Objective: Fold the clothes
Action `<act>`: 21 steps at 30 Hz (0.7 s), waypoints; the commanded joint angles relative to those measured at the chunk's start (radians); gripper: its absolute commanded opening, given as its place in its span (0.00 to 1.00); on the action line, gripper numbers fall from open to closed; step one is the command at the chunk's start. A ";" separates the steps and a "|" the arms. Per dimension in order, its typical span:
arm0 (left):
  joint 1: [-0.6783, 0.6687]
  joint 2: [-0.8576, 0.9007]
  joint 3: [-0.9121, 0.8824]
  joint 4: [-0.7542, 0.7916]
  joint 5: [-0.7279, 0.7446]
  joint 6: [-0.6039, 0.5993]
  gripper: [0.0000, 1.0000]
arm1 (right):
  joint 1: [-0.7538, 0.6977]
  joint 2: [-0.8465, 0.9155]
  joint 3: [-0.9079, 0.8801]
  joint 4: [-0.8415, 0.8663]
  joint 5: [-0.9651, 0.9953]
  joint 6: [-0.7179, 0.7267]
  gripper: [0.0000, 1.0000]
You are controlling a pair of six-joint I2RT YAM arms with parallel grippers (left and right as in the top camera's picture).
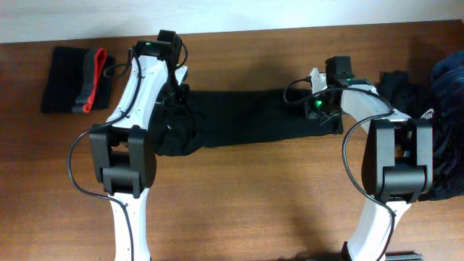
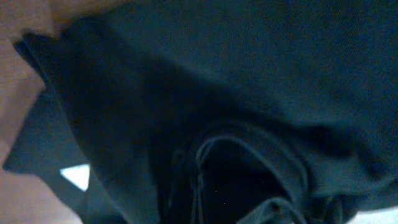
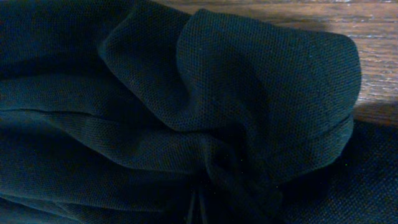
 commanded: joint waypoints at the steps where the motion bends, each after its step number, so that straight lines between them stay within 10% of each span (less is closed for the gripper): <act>1: 0.018 -0.051 -0.003 -0.045 -0.010 0.013 0.00 | 0.007 0.065 -0.044 0.000 0.031 0.001 0.05; 21: 0.019 -0.056 -0.024 -0.218 -0.043 -0.054 0.00 | 0.006 0.065 -0.044 -0.005 0.031 0.001 0.05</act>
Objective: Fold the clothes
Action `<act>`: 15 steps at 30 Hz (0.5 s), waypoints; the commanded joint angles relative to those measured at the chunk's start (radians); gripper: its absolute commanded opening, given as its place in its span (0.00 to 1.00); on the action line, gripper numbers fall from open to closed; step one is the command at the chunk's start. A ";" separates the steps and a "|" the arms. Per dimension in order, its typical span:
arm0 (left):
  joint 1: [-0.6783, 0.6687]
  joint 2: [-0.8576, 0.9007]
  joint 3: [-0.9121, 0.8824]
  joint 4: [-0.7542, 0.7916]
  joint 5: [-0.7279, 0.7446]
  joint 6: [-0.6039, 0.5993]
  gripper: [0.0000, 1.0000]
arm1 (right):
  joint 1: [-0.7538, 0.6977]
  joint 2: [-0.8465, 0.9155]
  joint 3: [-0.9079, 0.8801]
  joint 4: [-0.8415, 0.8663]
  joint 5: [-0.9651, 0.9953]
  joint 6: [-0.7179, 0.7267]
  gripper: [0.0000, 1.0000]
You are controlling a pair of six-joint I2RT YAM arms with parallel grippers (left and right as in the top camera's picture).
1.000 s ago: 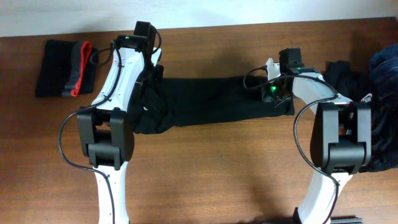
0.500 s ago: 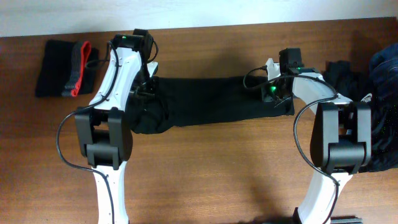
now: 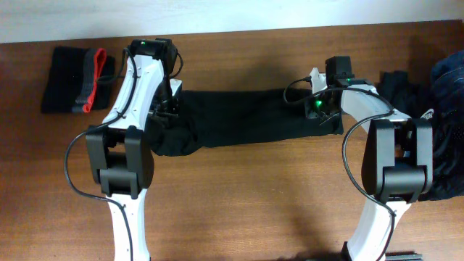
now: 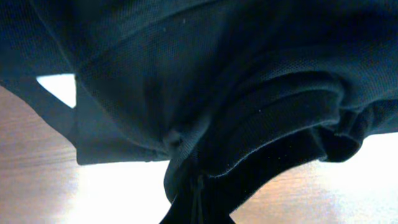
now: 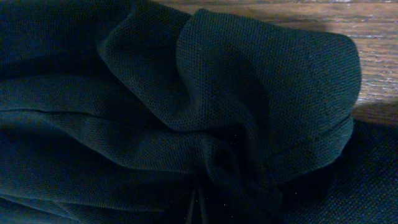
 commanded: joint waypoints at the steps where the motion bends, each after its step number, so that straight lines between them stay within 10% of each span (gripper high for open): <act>1: 0.004 -0.041 -0.020 -0.016 -0.068 -0.059 0.01 | 0.006 0.065 -0.045 -0.004 0.032 0.001 0.05; 15: 0.005 -0.134 0.080 -0.026 -0.146 -0.145 0.21 | 0.006 0.065 -0.045 -0.001 0.031 0.001 0.09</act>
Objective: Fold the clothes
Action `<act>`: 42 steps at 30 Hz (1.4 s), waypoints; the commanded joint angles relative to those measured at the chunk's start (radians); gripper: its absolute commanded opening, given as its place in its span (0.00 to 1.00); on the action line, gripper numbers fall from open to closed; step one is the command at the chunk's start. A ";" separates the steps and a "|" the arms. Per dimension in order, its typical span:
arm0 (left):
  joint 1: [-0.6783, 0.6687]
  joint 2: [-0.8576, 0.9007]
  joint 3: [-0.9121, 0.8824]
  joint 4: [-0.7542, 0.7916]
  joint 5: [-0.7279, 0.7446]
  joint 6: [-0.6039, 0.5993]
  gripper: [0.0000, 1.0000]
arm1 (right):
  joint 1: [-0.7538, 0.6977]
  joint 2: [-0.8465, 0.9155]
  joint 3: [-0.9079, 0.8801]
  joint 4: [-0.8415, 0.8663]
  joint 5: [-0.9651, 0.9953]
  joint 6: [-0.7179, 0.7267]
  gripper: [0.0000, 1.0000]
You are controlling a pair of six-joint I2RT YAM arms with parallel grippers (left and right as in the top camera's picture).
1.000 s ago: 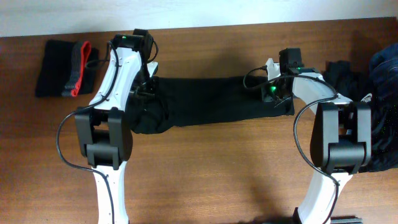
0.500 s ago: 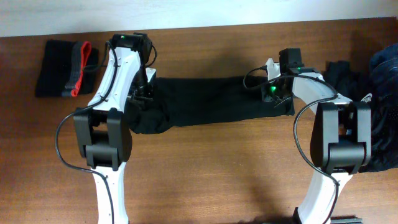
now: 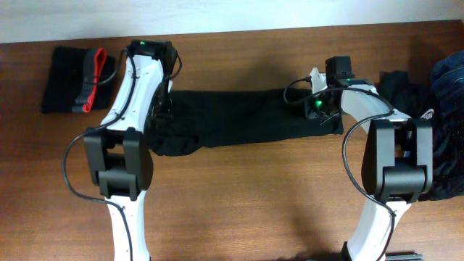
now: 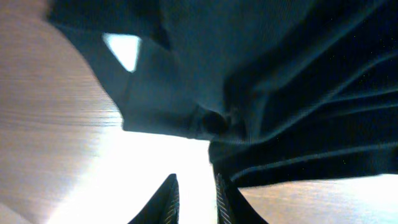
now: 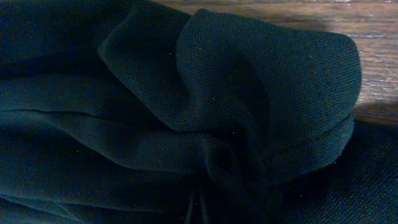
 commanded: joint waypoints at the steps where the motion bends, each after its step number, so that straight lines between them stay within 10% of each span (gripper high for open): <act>1: 0.004 -0.123 0.088 0.025 0.043 -0.035 0.22 | 0.006 0.065 -0.044 -0.001 0.032 0.001 0.09; 6: -0.011 -0.177 0.091 0.177 0.407 0.015 0.82 | 0.006 0.063 -0.038 -0.001 0.032 0.001 0.12; 21: -0.092 -0.110 -0.176 0.480 0.461 0.028 0.86 | -0.022 -0.144 0.142 -0.219 0.025 0.001 0.55; 25: -0.089 -0.109 -0.282 0.549 0.443 0.028 0.86 | -0.052 -0.184 0.142 -0.249 0.035 0.001 0.84; 42: -0.089 -0.109 -0.457 0.676 0.354 0.029 0.86 | -0.156 -0.149 0.016 -0.243 0.043 0.016 0.84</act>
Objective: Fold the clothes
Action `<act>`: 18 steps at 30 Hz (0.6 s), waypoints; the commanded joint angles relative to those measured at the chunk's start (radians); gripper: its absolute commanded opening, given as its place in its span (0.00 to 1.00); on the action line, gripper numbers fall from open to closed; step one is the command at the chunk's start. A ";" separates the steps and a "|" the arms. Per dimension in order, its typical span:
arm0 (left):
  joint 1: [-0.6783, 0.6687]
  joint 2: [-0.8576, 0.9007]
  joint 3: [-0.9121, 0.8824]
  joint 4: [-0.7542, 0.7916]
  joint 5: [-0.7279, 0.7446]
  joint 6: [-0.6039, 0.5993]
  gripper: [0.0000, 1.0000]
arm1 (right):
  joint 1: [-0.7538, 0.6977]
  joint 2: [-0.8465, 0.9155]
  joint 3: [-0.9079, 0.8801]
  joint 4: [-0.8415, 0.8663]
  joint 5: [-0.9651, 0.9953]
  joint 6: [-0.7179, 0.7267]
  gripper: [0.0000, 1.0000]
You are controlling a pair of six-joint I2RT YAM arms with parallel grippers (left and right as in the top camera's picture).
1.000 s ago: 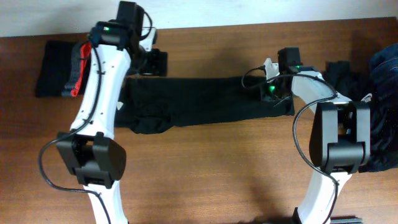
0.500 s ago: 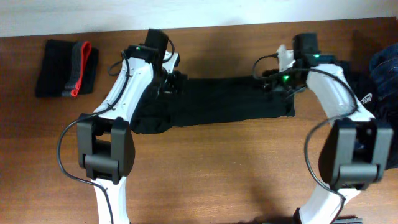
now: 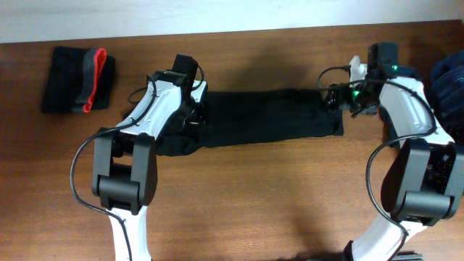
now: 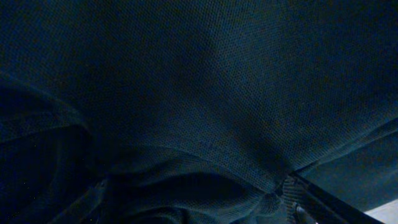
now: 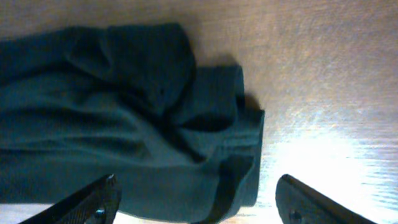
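A long black garment (image 3: 268,116) lies stretched across the brown table (image 3: 254,203). My left gripper (image 3: 194,109) is down on its bunched left part. The left wrist view is filled with dark cloth (image 4: 205,93); the left gripper (image 4: 196,199) is open, one finger (image 4: 301,200) showing at the lower right, and cloth bulges between the fingers. My right gripper (image 3: 339,100) hovers open above the garment's right end (image 5: 205,124). In the right wrist view the right gripper (image 5: 202,205) has its fingers wide apart, touching nothing.
A folded black stack with a red and grey band (image 3: 76,69) lies at the far left. A heap of dark clothes (image 3: 442,87) sits at the right edge, with another black piece (image 3: 395,80) beside it.
My right gripper has let go of the garment's right end, opened and risen above it. My left gripper has moved right from the garment's left edge onto the cloth and opened.
First both grippers were shut on the garment, left on its left end, right on its right end. Then the left end was lifted and drawn leftward. Then the left fingers stood nearly together and empty off the left edge. Now both are open and the garment lies stretched.
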 commanded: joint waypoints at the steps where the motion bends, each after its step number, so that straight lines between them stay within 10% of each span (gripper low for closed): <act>1: 0.006 0.008 -0.011 0.006 -0.026 0.019 0.86 | 0.005 0.018 -0.089 0.060 0.008 0.030 0.84; 18: 0.006 0.008 -0.011 0.005 -0.026 0.019 0.87 | 0.013 0.058 -0.271 0.343 -0.273 0.030 0.80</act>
